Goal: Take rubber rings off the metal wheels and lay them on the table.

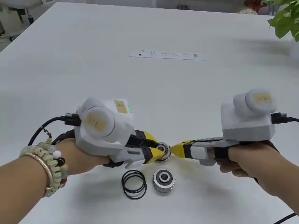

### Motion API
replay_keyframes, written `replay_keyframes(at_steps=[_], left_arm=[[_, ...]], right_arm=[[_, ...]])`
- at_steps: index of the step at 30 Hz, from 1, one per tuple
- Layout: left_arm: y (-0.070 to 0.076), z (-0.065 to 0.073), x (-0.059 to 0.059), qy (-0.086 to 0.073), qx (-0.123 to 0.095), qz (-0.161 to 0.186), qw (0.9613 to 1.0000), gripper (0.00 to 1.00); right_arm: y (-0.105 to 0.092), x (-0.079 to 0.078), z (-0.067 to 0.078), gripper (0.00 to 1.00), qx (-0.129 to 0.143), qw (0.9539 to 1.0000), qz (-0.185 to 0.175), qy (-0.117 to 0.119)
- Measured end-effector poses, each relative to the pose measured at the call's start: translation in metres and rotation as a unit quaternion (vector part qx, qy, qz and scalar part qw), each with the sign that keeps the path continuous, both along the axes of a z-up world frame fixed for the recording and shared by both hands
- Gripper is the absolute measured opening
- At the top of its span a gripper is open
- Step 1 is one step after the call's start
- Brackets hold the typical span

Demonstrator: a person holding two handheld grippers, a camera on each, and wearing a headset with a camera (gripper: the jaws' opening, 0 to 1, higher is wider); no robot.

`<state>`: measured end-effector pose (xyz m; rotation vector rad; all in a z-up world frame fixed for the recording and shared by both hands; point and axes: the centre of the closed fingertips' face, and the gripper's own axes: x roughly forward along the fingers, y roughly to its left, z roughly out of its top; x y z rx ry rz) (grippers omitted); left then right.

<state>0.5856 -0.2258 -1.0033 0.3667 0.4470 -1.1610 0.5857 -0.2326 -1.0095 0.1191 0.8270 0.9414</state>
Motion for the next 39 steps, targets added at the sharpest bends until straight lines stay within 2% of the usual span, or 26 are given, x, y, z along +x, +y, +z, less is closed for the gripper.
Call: replay_keyframes(at_steps=[25, 35, 39], left_arm=[[0.000, -0.001, 0.000, -0.005, 0.001, 0.001, 1.0000, 0.13], [0.000, -0.001, 0.001, -0.007, -0.002, 0.000, 1.0000, 0.13], [-0.001, 0.000, 0.001, -0.006, -0.003, 0.001, 1.0000, 0.13]], right_arm=[[0.004, 0.000, 0.007, 0.00, 0.006, 0.9999, 0.007, -0.008], [0.006, 0.000, 0.008, 0.00, 0.014, 0.9998, 0.008, -0.006], [0.011, -0.001, 0.013, 0.00, 0.030, 0.9995, 0.012, -0.005]])
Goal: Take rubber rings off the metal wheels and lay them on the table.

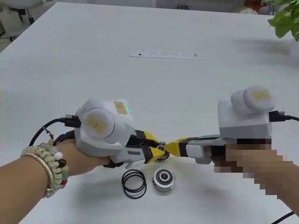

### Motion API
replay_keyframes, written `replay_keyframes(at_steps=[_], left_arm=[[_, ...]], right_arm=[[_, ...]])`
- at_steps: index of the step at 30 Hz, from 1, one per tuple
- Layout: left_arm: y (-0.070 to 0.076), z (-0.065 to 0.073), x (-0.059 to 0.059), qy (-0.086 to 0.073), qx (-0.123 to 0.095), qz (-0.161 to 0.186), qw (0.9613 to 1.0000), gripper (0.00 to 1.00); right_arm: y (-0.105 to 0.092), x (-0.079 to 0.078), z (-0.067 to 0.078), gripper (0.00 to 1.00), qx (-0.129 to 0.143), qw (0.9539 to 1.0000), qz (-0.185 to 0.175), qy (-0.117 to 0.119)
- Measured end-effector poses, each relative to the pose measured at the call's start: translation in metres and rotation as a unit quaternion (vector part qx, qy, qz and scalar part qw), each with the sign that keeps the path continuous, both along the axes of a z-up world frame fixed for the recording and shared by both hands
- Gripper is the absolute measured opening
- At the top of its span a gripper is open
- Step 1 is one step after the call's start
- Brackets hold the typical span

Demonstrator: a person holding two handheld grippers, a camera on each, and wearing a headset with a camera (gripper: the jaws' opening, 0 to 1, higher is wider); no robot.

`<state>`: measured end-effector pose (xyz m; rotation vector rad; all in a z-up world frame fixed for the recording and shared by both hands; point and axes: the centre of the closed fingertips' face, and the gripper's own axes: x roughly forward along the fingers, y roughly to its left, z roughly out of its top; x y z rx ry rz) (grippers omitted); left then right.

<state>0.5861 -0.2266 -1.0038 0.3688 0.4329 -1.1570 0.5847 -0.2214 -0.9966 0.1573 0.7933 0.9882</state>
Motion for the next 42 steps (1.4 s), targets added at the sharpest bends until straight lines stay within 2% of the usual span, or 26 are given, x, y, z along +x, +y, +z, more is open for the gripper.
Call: replay_keyframes(at_steps=[1, 2, 3, 4, 5, 7, 11, 15, 21, 22, 24, 27, 29, 34, 37, 42], left_arm=[[-0.001, 0.000, 0.000, 0.000, 0.000, 0.000, 1.0000, 0.13], [-0.001, 0.000, 0.000, -0.001, -0.001, 0.001, 1.0000, 0.13], [-0.002, 0.000, 0.000, 0.000, -0.001, 0.001, 1.0000, 0.13], [-0.003, 0.000, 0.000, -0.001, -0.001, 0.000, 1.0000, 0.13], [-0.003, 0.000, 0.000, 0.000, -0.002, 0.000, 1.0000, 0.13], [-0.002, 0.000, 0.000, -0.002, -0.002, -0.001, 1.0000, 0.13], [-0.002, 0.000, 0.000, -0.001, -0.002, 0.001, 1.0000, 0.13], [-0.003, 0.000, 0.001, 0.006, -0.005, 0.008, 0.9999, 0.14], [-0.003, 0.003, 0.001, 0.014, 0.006, 0.009, 0.9998, 0.14], [-0.002, 0.005, 0.000, 0.017, 0.011, 0.005, 0.9998, 0.14], [-0.002, 0.012, 0.001, 0.011, 0.007, 0.003, 0.9999, 0.15], [-0.002, 0.026, 0.003, 0.018, -0.021, 0.009, 0.9996, 0.17], [0.001, 0.035, 0.006, 0.011, -0.027, 0.012, 0.9995, 0.17], [0.011, 0.046, 0.012, 0.003, -0.029, 0.023, 0.9993, 0.23], [0.020, 0.053, 0.015, -0.002, -0.022, 0.027, 0.9994, 0.26], [0.037, 0.073, 0.020, -0.010, -0.019, 0.039, 0.9990, 0.32]], right_arm=[[0.003, 0.000, 0.002, 0.00, 0.002, 1.0000, 0.003, -0.006], [0.008, -0.003, 0.006, 0.00, 0.014, 0.9997, 0.016, -0.011], [0.014, 0.000, 0.014, 0.00, 0.037, 0.9991, 0.008, -0.019], [0.010, 0.001, 0.011, 0.00, 0.019, 0.9998, 0.002, -0.012], [0.008, 0.003, 0.010, 0.00, 0.009, 0.9997, 0.001, -0.021], [0.008, 0.000, 0.007, 0.00, 0.010, 0.9998, 0.006, -0.016], [-0.002, 0.005, 0.002, 0.00, 0.001, 0.9999, -0.012, -0.009], [-0.005, 0.005, -0.002, 0.00, -0.017, 0.9997, -0.015, -0.012], [-0.006, 0.004, -0.006, 0.00, -0.030, 0.9993, -0.010, -0.017], [-0.006, 0.004, -0.006, 0.00, -0.031, 0.9993, -0.010, -0.017], [-0.007, 0.004, -0.006, 0.00, -0.033, 0.9992, -0.012, -0.017], [-0.009, 0.005, -0.007, 0.00, -0.036, 0.9991, -0.014, -0.018], [-0.009, 0.005, -0.007, 0.00, -0.037, 0.9990, -0.014, -0.019], [-0.011, 0.005, -0.008, 0.00, -0.044, 0.9987, -0.014, -0.022], [-0.012, 0.006, -0.008, 0.00, -0.045, 0.9986, -0.014, -0.022], [-0.014, 0.007, -0.008, 0.00, -0.048, 0.9984, -0.016, -0.025]])
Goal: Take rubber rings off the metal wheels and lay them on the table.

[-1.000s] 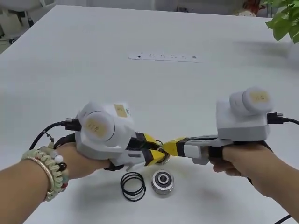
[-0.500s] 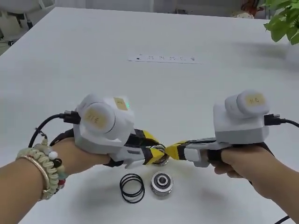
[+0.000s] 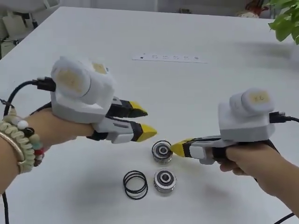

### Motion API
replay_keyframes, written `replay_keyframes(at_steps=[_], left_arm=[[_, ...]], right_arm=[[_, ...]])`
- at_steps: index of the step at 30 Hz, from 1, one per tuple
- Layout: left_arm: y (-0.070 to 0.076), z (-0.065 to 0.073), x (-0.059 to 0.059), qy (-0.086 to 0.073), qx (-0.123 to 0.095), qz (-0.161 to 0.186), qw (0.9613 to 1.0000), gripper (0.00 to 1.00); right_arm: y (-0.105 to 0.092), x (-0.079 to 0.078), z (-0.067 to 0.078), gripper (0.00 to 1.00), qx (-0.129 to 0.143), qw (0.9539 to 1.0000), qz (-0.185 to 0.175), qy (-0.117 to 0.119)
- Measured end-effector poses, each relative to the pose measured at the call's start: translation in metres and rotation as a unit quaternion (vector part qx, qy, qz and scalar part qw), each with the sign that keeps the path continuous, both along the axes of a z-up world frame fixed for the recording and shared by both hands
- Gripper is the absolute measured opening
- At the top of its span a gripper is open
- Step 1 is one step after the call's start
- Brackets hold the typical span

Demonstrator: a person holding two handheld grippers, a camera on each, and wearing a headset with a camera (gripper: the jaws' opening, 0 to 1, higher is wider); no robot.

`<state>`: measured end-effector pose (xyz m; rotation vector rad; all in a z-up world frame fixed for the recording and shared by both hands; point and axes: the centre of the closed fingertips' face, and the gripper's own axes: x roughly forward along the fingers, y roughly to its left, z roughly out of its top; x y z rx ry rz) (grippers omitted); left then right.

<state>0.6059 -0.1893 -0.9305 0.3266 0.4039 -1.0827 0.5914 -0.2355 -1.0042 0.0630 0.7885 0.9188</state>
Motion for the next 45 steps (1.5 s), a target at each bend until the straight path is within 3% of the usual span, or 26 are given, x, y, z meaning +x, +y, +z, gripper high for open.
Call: replay_keyframes(at_steps=[9, 17, 23, 30, 35, 41, 45], left_arm=[[0.037, 0.029, -0.010, -0.023, 0.006, 0.014, 0.9996, 0.42], [0.069, 0.051, -0.036, -0.044, -0.001, 0.041, 0.9982, 0.50], [0.084, 0.061, -0.055, -0.051, -0.012, 0.061, 0.9968, 0.53], [0.099, 0.050, -0.073, -0.039, -0.011, 0.082, 0.9958, 0.55], [0.102, 0.039, -0.083, -0.023, -0.024, 0.099, 0.9945, 0.57], [0.101, 0.023, -0.095, -0.002, -0.031, 0.109, 0.9936, 0.57], [0.099, 0.015, -0.100, 0.009, -0.032, 0.111, 0.9932, 0.57]], right_arm=[[-0.003, 0.002, 0.000, 0.00, -0.003, 1.0000, -0.005, -0.001], [-0.008, 0.007, 0.002, 0.00, 0.003, 0.9999, -0.015, -0.002], [-0.010, 0.011, 0.009, 0.00, 0.013, 0.9995, -0.026, -0.008], [-0.003, 0.012, 0.030, 0.00, 0.047, 0.9982, -0.033, -0.017], [0.006, 0.007, 0.041, 0.00, 0.069, 0.9972, -0.025, -0.017], [0.026, -0.013, 0.050, 0.00, 0.096, 0.9952, 0.021, 0.003], [0.035, -0.027, 0.047, 0.00, 0.093, 0.9940, 0.054, 0.018]])
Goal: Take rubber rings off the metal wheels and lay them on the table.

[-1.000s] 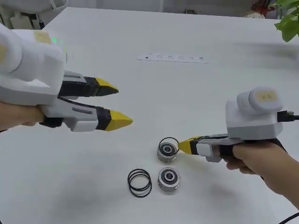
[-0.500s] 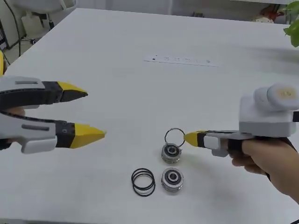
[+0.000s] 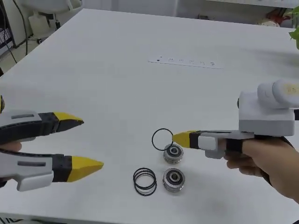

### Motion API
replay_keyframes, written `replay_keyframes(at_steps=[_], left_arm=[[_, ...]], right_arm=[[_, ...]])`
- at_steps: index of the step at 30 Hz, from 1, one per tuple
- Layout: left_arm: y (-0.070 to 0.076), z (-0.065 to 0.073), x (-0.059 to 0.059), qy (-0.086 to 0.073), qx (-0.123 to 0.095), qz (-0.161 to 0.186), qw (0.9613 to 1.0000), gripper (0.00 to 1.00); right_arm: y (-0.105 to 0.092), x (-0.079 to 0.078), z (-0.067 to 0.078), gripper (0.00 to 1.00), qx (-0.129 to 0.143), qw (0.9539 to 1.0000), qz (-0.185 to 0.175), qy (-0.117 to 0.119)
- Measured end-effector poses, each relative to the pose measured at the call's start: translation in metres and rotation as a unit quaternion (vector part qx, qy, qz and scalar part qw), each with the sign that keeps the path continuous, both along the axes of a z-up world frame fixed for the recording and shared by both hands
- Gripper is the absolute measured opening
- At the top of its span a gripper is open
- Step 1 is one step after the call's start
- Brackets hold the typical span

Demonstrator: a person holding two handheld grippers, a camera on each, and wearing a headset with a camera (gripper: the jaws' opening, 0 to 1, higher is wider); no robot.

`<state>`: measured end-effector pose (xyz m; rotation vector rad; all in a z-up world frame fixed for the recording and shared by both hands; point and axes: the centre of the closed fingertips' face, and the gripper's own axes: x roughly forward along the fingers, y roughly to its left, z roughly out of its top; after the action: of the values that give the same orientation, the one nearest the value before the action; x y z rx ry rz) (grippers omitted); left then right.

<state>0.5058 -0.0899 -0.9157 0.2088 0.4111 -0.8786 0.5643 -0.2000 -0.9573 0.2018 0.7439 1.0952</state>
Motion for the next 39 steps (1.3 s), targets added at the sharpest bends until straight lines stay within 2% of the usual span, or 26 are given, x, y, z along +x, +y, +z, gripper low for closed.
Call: replay_keyframes(at_steps=[3, 5, 10, 14, 20, 27, 33, 39], left_arm=[[0.000, -0.005, -0.002, 0.006, 0.002, 0.002, 1.0000, 0.57], [0.001, -0.006, -0.003, 0.007, 0.003, 0.003, 1.0000, 0.57], [0.001, -0.008, -0.005, 0.011, 0.002, 0.005, 0.9999, 0.57], [0.004, -0.008, -0.005, 0.011, 0.004, 0.008, 0.9999, 0.57], [0.004, -0.010, -0.006, 0.014, 0.001, 0.011, 0.9998, 0.57], [0.003, -0.011, -0.009, 0.016, -0.001, 0.011, 0.9998, 0.57], [0.005, -0.013, -0.009, 0.018, -0.002, 0.016, 0.9997, 0.56], [0.006, -0.013, -0.009, 0.018, -0.002, 0.016, 0.9997, 0.56]], right_arm=[[0.005, -0.010, -0.006, 0.00, -0.007, 0.9996, 0.022, 0.014], [0.009, -0.023, -0.010, 0.00, -0.009, 0.9982, 0.048, 0.035], [0.015, -0.038, -0.017, 0.00, -0.018, 0.9952, 0.083, 0.049], [0.014, -0.046, -0.028, 0.00, -0.039, 0.9922, 0.104, 0.057], [0.017, -0.052, -0.036, 0.00, -0.051, 0.9900, 0.118, 0.059], [0.018, -0.048, -0.045, 0.00, -0.070, 0.9890, 0.121, 0.049], [0.020, -0.048, -0.049, 0.00, -0.075, 0.9883, 0.125, 0.044], [0.020, -0.047, -0.051, 0.00, -0.086, 0.9872, 0.131, 0.026]])
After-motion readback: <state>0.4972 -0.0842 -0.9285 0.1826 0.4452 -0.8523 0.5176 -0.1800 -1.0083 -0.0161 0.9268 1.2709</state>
